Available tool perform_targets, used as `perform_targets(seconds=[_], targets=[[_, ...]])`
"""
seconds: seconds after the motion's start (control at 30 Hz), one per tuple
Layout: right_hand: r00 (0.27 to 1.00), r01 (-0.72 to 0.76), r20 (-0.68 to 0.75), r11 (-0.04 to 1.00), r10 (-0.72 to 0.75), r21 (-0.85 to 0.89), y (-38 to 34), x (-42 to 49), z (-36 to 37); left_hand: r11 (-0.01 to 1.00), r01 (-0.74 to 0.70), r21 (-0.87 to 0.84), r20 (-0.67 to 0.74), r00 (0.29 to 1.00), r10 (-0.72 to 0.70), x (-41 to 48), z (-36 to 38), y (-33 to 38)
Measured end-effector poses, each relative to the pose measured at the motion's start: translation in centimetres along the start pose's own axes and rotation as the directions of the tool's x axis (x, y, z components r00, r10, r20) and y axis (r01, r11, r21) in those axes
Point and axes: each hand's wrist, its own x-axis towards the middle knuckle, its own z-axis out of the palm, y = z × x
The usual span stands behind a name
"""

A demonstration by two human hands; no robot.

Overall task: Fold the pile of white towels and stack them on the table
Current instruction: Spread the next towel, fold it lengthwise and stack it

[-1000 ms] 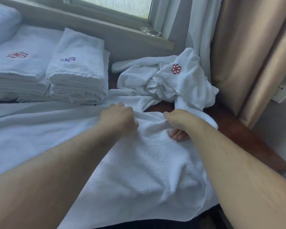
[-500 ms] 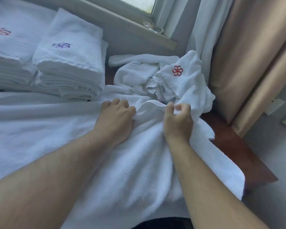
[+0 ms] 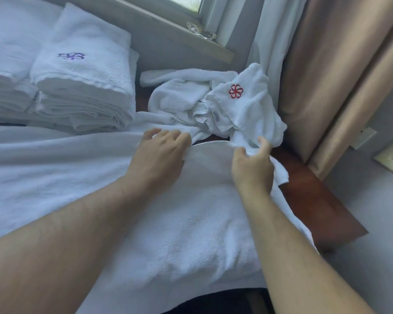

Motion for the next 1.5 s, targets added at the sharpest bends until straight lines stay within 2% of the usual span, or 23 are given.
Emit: perform_targets(seconds=[0.1,0.27,0.33,0.4,0.43,0.47,0.5,0.53,0.6,0.63,0.77,0.87,0.9,0.97,1.03,1.07,1.1,1.13,1.2,1.33,1.37,1.43,1.5], targets=[[0.938,-0.033,0.332,0.977,0.103,-0.212,-0.8,3.4,-0.1,1.000,0.012,0.007,0.009,1.000,-0.012,-0.3,-0.3,-0.4],[0.821,-0.032,0.515,0.921,0.246,-0.389,-1.5,6.2,0.9,0.999,0.046,-0.012,0.014,0.999,-0.046,-0.4,-0.1,-0.9],[0.876,0.008,0.459,0.945,0.151,-0.327,-1.6,6.9,1.5,0.998,0.062,-0.032,0.023,0.998,-0.062,-0.3,0.0,-1.1],[0.980,-0.005,0.198,1.000,0.003,0.011,-1.5,7.1,2.2,0.995,0.075,-0.061,0.020,0.997,-0.074,-0.3,0.1,-1.2],[0.998,0.008,0.061,0.973,-0.022,0.230,-1.7,6.7,2.2,0.994,0.084,-0.077,0.010,0.996,-0.083,-0.2,0.1,-1.2],[1.000,0.014,-0.013,0.921,-0.009,0.389,-1.8,6.2,2.3,0.991,0.094,-0.090,-0.003,0.995,-0.095,-0.1,0.1,-1.2],[0.999,-0.035,-0.001,0.884,0.040,0.467,-1.6,5.8,2.7,0.990,0.107,-0.095,-0.009,0.994,-0.109,-0.1,0.1,-1.3],[0.990,-0.142,0.062,0.872,0.128,0.468,-1.2,5.5,3.2,0.988,0.119,-0.095,-0.005,0.993,-0.121,-0.1,0.1,-1.3],[0.917,-0.395,0.209,0.845,0.340,0.360,-0.5,5.3,3.8,0.987,0.132,-0.095,0.011,0.991,-0.132,-0.1,0.1,-1.4],[0.887,-0.454,0.248,0.834,0.390,0.312,-0.4,5.7,3.7,0.986,0.133,-0.097,0.016,0.991,-0.132,-0.1,0.1,-1.3],[0.877,-0.397,0.293,0.918,0.380,-0.002,-1.2,7.4,3.0,0.990,0.089,-0.107,0.038,0.996,-0.085,-0.3,-0.3,-0.9],[0.866,-0.413,0.272,0.907,0.420,-0.083,-1.1,7.9,3.4,0.992,0.069,-0.110,0.049,0.997,-0.064,-0.5,-0.4,-0.7],[0.875,-0.425,0.249,0.905,0.416,-0.019,-1.3,8.1,3.4,0.991,0.075,-0.110,0.041,0.997,-0.071,-0.5,-0.4,-0.8],[0.924,-0.379,0.069,0.876,0.377,0.299,-1.8,8.8,2.8,0.990,0.091,-0.110,0.016,0.996,-0.090,-0.3,-0.2,-0.9],[0.902,-0.251,-0.101,0.700,0.420,0.669,-2.2,9.1,1.5,0.988,0.105,-0.111,0.003,0.994,-0.105,-0.1,0.0,-0.9],[0.874,-0.248,-0.093,0.603,0.477,0.758,-1.9,8.9,1.0,0.988,0.107,-0.110,0.005,0.994,-0.107,-0.1,0.0,-0.8],[0.843,-0.321,-0.030,0.545,0.538,0.775,-1.3,8.5,0.7,0.988,0.105,-0.111,0.013,0.994,-0.104,0.0,0.0,-0.7],[0.808,-0.432,0.053,0.530,0.587,0.730,-0.7,7.9,0.4,0.989,0.098,-0.115,0.020,0.995,-0.096,0.0,0.0,-0.7],[0.770,-0.577,0.140,0.585,0.622,0.569,0.6,7.3,0.2,0.990,0.077,-0.118,0.024,0.997,-0.075,0.0,0.0,-0.6],[0.774,-0.633,0.364,0.650,0.518,0.421,1.5,7.7,0.0,0.994,0.056,-0.093,0.015,0.998,-0.055,-0.2,0.0,-0.6],[0.802,-0.591,0.352,0.730,0.483,0.344,1.5,8.1,-0.1,0.994,0.051,-0.093,0.006,0.999,-0.051,-0.2,0.1,-0.6],[0.894,-0.384,0.258,0.923,0.366,0.020,1.2,8.9,-0.4,0.995,0.032,-0.090,-0.006,0.999,-0.033,-0.3,0.1,-0.6],[0.941,-0.167,0.241,0.946,0.236,-0.277,0.7,9.6,-0.7,0.997,0.001,-0.081,-0.008,1.000,-0.001,-0.4,0.1,-0.6]])
